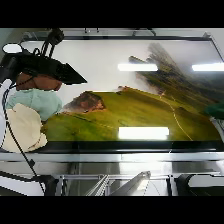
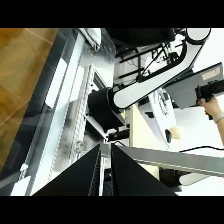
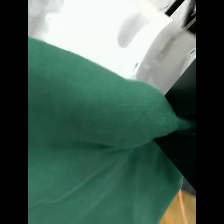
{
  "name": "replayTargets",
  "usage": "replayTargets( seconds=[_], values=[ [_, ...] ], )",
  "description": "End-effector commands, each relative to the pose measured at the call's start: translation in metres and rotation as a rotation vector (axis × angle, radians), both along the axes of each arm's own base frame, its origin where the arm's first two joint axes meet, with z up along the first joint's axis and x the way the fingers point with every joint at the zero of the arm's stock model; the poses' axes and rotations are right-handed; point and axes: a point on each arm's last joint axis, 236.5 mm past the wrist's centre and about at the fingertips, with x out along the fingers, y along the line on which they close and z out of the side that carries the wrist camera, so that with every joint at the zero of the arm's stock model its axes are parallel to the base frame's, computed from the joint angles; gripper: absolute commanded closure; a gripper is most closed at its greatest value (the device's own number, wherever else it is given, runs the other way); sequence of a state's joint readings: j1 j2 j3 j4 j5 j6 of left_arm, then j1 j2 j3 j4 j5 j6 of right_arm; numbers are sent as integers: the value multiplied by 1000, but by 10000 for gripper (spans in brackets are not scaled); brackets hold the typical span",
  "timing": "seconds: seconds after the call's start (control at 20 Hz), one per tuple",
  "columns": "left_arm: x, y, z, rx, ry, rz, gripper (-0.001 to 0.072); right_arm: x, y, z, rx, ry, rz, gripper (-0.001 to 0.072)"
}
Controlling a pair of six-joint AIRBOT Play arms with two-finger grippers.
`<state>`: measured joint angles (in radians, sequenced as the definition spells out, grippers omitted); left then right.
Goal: Fold the shirts.
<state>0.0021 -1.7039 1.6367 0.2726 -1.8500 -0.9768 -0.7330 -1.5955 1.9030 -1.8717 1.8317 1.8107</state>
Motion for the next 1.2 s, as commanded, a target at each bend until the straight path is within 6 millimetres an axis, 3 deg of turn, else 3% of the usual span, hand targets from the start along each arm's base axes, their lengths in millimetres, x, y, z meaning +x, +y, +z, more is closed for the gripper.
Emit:
replayTargets(
  seconds=[0.0, 0.3, 0.35, 0.45, 0.5, 0.7, 0.8, 0.85, 0.9, 0.95, 1.0, 1.15],
  values=[
    [-4, -8, -6, -2, 21, -32, 634, -35, 4, -23, 20, 159, -29, 694],
    [1, -1, -6, -3, 21, -10, 634, -104, 21, -80, 119, 445, -85, 692],
    [2, 2, -6, -3, 21, -3, 634, -111, 25, -91, 140, 476, -77, 656],
    [3, 4, -6, -3, 21, 2, 633, -124, 31, -110, 174, 526, -73, 175],
    [5, 6, -6, -3, 21, 10, 633, -130, 31, -113, 178, 555, -72, 124],
    [8, 12, -5, -6, 20, 25, 633, -131, 28, -100, 156, 587, -86, 128],
    [8, 11, -3, -10, 35, 31, 634, -115, 25, -92, 131, 545, -72, 137],
    [9, 11, -2, 0, 63, 42, 648, -98, 27, -87, 113, 508, -44, 141],
    [10, 10, 0, 5, 69, 52, 703, -80, 30, -82, 102, 472, -4, 269],
    [12, 9, 4, 7, 54, 73, 703, -59, 36, -78, 92, 433, 49, 584],
    [16, 9, 11, 8, 25, 107, 704, -36, 42, -71, 65, 395, 105, 697],
    [26, 16, 48, 8, -105, 234, 703, 43, 93, -61, 82, 179, 292, 695]
  ],
)
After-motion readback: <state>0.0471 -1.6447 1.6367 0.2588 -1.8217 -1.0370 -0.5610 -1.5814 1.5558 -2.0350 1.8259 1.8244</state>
